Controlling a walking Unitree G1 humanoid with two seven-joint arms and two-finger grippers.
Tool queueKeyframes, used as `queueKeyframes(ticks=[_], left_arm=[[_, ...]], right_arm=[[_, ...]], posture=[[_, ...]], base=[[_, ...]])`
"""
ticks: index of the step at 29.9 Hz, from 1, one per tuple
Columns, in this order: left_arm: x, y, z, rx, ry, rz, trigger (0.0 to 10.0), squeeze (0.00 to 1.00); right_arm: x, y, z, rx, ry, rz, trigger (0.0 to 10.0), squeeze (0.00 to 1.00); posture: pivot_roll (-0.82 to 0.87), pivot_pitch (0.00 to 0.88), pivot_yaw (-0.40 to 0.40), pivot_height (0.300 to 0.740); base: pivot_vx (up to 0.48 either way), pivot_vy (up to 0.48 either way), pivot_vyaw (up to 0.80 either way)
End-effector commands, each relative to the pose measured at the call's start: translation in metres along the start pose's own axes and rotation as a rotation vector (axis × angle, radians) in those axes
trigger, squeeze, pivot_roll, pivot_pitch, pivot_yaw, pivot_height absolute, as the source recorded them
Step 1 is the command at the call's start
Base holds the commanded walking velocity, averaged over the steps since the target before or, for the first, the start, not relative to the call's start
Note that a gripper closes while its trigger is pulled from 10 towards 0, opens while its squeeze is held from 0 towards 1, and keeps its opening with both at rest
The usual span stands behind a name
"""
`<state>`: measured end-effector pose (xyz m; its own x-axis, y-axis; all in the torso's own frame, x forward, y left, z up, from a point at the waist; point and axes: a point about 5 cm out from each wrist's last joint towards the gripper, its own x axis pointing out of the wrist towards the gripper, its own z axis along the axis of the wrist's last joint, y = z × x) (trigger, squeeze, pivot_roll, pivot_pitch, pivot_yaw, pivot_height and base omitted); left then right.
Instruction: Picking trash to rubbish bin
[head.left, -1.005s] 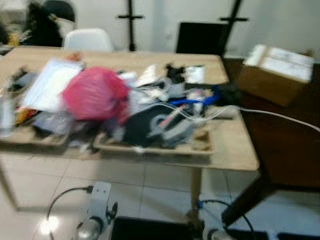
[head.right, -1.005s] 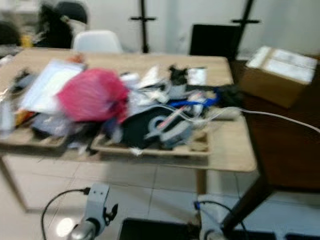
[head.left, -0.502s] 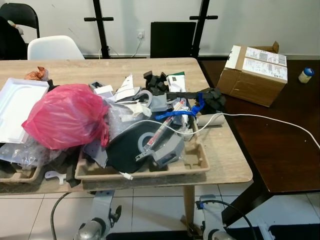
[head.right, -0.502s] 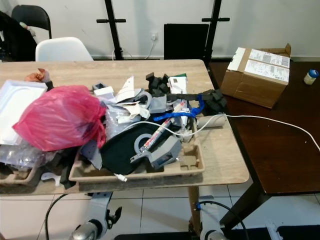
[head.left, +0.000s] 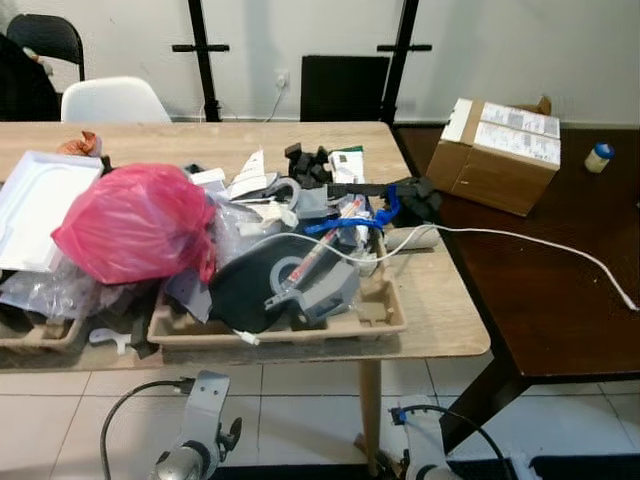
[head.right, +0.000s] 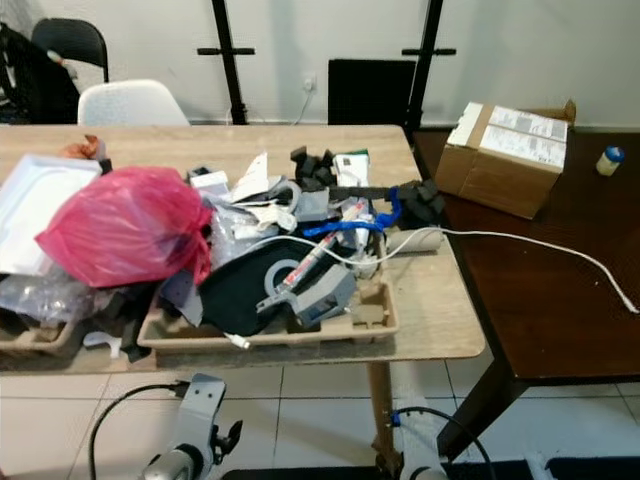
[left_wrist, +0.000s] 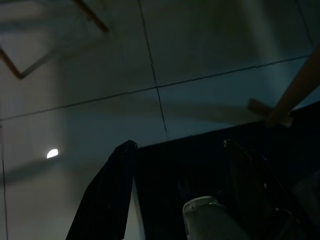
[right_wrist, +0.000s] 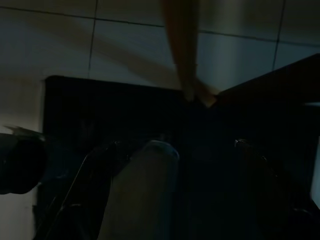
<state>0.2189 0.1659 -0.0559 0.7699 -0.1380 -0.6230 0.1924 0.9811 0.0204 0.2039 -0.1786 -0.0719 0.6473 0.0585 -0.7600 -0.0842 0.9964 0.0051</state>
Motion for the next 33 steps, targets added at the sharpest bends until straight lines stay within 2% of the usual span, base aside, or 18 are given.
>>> queueKeyframes(ticks=[1,8,9,11,13,14,16,17,19,20,22,23,25,26,29,30,32,33], left_arm=[[-0.002,0.003,-0.006,-0.008,0.026,0.014,10.0,0.06],[-0.005,0.007,-0.01,-0.009,0.024,0.025,10.0,0.06],[-0.008,0.009,-0.012,-0.003,0.009,0.001,10.0,0.07],[-0.009,0.009,-0.012,0.002,0.002,-0.014,10.0,0.07],[-0.017,0.009,-0.015,0.048,-0.024,-0.116,10.0,0.06],[-0.017,0.009,-0.015,0.048,-0.024,-0.116,10.0,0.06],[-0.027,0.009,-0.017,0.138,-0.048,-0.235,10.0,0.05],[-0.027,0.009,-0.017,0.138,-0.048,-0.235,10.0,0.05],[-0.052,0.016,-0.012,0.247,-0.092,-0.381,10.0,0.04],[-0.052,0.016,-0.012,0.247,-0.092,-0.381,10.0,0.04],[-0.079,0.017,0.002,0.293,-0.139,-0.518,10.0,0.04],[-0.079,0.017,0.002,0.293,-0.139,-0.518,10.0,0.04],[-0.092,0.014,0.013,0.319,-0.161,-0.602,10.0,0.03],[-0.092,0.014,0.013,0.319,-0.161,-0.602,10.0,0.03],[-0.104,0.008,0.026,0.341,-0.175,-0.707,10.0,0.02],[-0.104,0.008,0.026,0.341,-0.175,-0.707,10.0,0.02],[-0.115,0.002,0.042,0.328,-0.2,-0.781,10.0,0.02],[-0.115,0.002,0.042,0.328,-0.2,-0.781,10.0,0.02]], right_arm=[[-0.002,-0.004,-0.008,-0.003,0.028,-0.01,10.0,0.0],[-0.004,-0.012,-0.009,-0.062,0.027,0.005,10.0,0.0],[-0.005,-0.01,-0.004,-0.074,-0.017,0.054,10.0,0.0],[-0.005,-0.009,-0.001,-0.079,-0.033,0.078,10.0,0.0],[-0.005,-0.006,0.004,-0.109,-0.06,0.182,10.0,0.0],[-0.005,-0.006,0.004,-0.109,-0.06,0.182,10.0,0.0],[-0.009,-0.005,0.01,-0.156,-0.09,0.295,10.0,0.0],[-0.009,-0.005,0.01,-0.156,-0.09,0.295,10.0,0.0],[-0.019,-0.011,0.02,-0.24,-0.137,0.46,10.0,0.0],[-0.019,-0.011,0.02,-0.24,-0.137,0.46,10.0,0.0],[-0.032,-0.018,0.035,-0.326,-0.17,0.604,10.0,0.0],[-0.032,-0.018,0.035,-0.326,-0.17,0.604,10.0,0.0],[-0.042,-0.019,0.046,-0.393,-0.178,0.703,10.0,0.0],[-0.042,-0.019,0.046,-0.393,-0.178,0.703,10.0,0.0],[-0.061,-0.013,0.058,-0.489,-0.167,0.863,10.0,0.0],[-0.061,-0.013,0.058,-0.489,-0.167,0.863,10.0,0.0],[-0.08,-0.006,0.074,-0.485,-0.204,0.974,10.0,0.0],[-0.08,-0.006,0.074,-0.485,-0.204,0.974,10.0,0.0]], posture=[[-0.03,0.1,0.019,0.74],[-0.03,0.102,0.017,0.74],[-0.03,0.105,0.019,0.74],[-0.03,0.105,0.019,0.74],[-0.03,0.105,0.021,0.74],[-0.03,0.105,0.021,0.74],[-0.03,0.105,0.02,0.74],[-0.03,0.105,0.02,0.74],[-0.03,0.104,0.023,0.74],[-0.03,0.104,0.023,0.74],[-0.02,0.107,0.016,0.74],[-0.02,0.107,0.016,0.74],[-0.01,0.107,0.012,0.74],[-0.01,0.107,0.012,0.74],[-0.01,0.109,0.013,0.74],[-0.01,0.109,0.013,0.74],[-0.01,0.108,0.019,0.74],[-0.01,0.108,0.019,0.74]], base=[[0.0,0.0,0.0],[0.0,0.0,0.0],[0.0,0.0,0.0],[0.0,0.0,0.0],[0.0,0.0,0.0],[0.0,0.0,0.0],[0.0,0.0,0.0],[0.0,0.0,0.0],[0.0,0.0,0.0],[0.0,0.0,0.0],[0.0,0.0,0.0],[0.0,0.0,0.0],[0.0,0.0,0.0],[0.0,0.0,0.0],[0.0,0.0,0.0],[0.0,0.0,0.0],[0.0,0.0,0.0],[0.0,0.0,0.0]])
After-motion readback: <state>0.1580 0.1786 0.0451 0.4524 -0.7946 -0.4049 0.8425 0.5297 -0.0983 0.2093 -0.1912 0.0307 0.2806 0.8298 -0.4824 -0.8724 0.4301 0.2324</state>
